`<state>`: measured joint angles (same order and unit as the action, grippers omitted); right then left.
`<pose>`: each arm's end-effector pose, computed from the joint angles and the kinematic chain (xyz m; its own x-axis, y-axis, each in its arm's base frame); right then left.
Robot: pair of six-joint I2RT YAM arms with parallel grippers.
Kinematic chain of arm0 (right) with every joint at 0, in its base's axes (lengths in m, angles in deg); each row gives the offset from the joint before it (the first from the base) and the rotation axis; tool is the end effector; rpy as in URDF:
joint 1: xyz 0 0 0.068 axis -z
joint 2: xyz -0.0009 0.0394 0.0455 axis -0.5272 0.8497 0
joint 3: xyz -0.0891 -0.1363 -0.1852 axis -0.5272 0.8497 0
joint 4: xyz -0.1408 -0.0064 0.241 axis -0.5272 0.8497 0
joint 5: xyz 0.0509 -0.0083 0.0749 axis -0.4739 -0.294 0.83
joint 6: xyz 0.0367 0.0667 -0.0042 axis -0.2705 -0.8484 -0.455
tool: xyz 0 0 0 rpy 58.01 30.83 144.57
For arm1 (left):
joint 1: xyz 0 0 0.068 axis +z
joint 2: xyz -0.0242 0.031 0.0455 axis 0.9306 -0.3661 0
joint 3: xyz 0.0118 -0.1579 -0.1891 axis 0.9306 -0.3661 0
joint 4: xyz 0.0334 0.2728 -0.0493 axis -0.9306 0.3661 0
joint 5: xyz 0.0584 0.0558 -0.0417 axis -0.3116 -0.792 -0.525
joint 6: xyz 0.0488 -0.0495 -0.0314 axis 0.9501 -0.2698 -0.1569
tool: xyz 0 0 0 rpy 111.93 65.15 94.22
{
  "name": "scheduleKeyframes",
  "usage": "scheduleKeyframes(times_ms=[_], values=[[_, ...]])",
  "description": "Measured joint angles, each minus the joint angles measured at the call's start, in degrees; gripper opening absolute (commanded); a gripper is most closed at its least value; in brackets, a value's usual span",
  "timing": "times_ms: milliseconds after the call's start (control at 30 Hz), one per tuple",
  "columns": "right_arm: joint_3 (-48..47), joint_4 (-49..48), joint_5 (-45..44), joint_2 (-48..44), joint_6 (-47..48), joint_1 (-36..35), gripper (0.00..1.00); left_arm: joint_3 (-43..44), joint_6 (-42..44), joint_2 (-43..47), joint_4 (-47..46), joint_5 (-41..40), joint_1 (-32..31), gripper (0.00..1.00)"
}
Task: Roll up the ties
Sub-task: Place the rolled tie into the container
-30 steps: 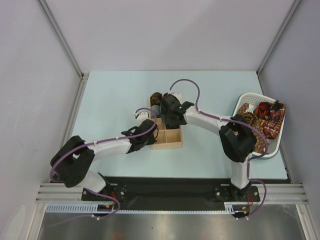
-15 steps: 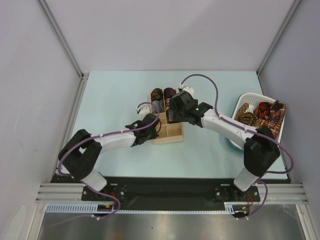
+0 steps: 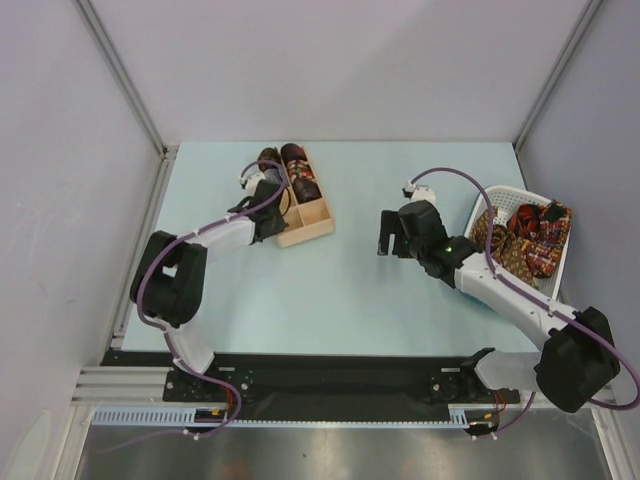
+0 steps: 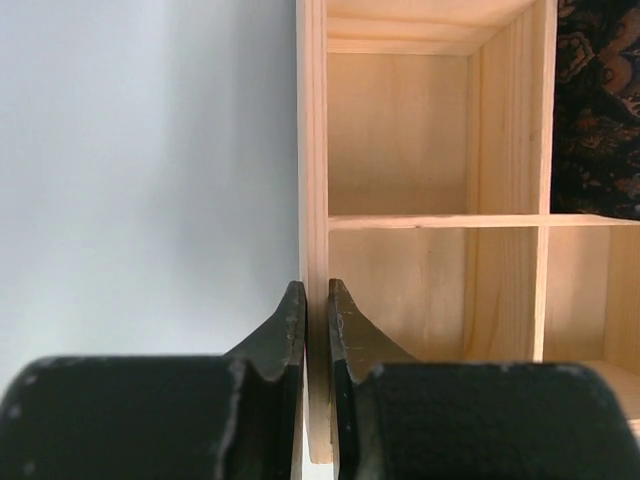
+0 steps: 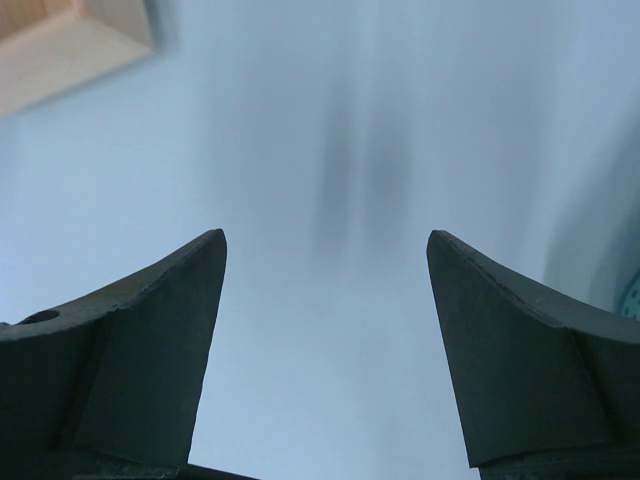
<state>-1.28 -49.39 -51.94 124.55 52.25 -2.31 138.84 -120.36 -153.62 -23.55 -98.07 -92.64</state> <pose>0.2788 0.1666 0.2234 -0.6306 0.0408 -0.7750 -0.1108 0.9837 0.1419 0.3700 -0.1430 0.1278 -0.6630 -0.3595 -0.6567 -0.2865 0.9322 -0.2212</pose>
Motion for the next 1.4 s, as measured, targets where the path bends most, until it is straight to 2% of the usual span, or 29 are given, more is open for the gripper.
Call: scheduleKeyframes(times_ms=[67, 167, 333, 433, 467, 533, 567, 700, 800, 967, 1133, 1267, 1400], values=[[2.4, -1.0, 0.9, -1.7, 0.7, 0.5, 0.86, 1.9, 1.6, -1.4, 0.7, 0.0, 2.0, 0.35], [5.4, -3.3, 2.1, -2.4, 1.7, 0.8, 0.87, 5.4, 3.6, -2.9, 0.4, 0.0, 3.6, 0.43], [10.4, -8.4, 4.5, -2.8, 3.1, 1.0, 0.91, 6.1, 5.4, -1.1, -1.3, 1.9, 3.7, 0.47], [13.9, -11.2, 5.7, -5.5, 4.2, 1.0, 0.97, 3.5, 6.3, 2.9, -2.1, 4.2, 3.7, 0.65], [15.3, -12.5, 6.2, -7.2, 4.6, 1.1, 0.98, 1.4, 6.6, 5.3, -3.0, 5.0, 3.7, 0.79], [18.5, -16.1, 7.1, -11.1, 4.8, 1.2, 0.99, -3.2, 7.2, 11.1, -3.6, 6.7, 3.7, 0.96], [20.3, -18.1, 7.7, -13.1, 4.9, 1.2, 0.99, -5.9, 7.4, 14.8, -4.1, 7.7, 3.7, 1.0], [28.0, -26.8, 8.5, -18.6, 4.9, 1.3, 0.99, -16.6, 7.3, 28.9, -8.7, 11.9, 3.7, 1.0], [32.1, -29.7, 7.7, -19.8, 4.5, 1.3, 0.99, -23.2, 7.6, 35.6, -11.7, 14.1, 3.7, 1.0], [34.9, -33.7, 5.3, -21.8, 4.1, 1.4, 1.0, -35.4, 10.3, 46.0, -15.2, 14.8, 3.6, 1.0], [37.1, -40.2, 0.4, -23.3, 3.3, 1.4, 1.0, -47.7, 14.2, 61.7, -19.9, 14.3, 3.6, 1.0], [37.9, -41.6, -0.3, -22.5, 3.3, 1.4, 1.0, -53.1, 16.4, 70.4, -22.5, 13.3, 3.6, 1.0], [37.5, -41.8, -0.3, -20.6, 3.2, 1.4, 0.99, -54.1, 17.4, 73.0, -24.3, 12.3, 3.6, 1.0]])
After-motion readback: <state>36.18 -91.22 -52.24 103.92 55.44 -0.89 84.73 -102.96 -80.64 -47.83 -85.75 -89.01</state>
